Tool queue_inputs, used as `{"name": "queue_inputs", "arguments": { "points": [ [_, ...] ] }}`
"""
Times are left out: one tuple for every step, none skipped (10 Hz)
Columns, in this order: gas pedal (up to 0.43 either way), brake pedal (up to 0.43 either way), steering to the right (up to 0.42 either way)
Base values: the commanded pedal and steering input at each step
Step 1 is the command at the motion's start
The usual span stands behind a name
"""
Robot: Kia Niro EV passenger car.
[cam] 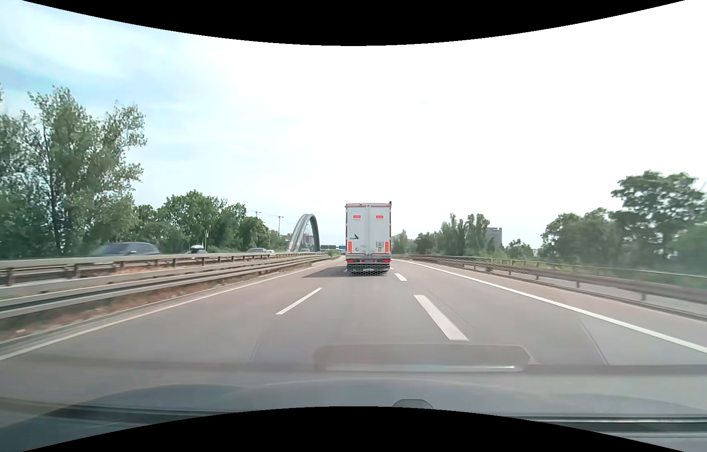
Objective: Follow the waypoints while adhering to traffic rules and regulations
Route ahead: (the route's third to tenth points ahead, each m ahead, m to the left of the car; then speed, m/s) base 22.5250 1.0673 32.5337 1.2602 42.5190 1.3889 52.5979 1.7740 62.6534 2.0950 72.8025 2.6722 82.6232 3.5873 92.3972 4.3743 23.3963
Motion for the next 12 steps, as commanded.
{"name": "queue_inputs", "arguments": {
  "points": [
    [0.240, 0.000, -0.008],
    [0.240, 0.000, -0.008],
    [0.240, 0.000, -0.009],
    [0.240, 0.000, -0.009],
    [0.240, 0.000, -0.009],
    [0.240, 0.000, -0.009],
    [0.240, 0.000, -0.009],
    [0.240, 0.000, -0.009],
    [0.240, 0.000, -0.009],
    [0.240, 0.000, -0.009],
    [0.240, 0.000, -0.009],
    [0.240, 0.000, -0.009]
  ]
}}
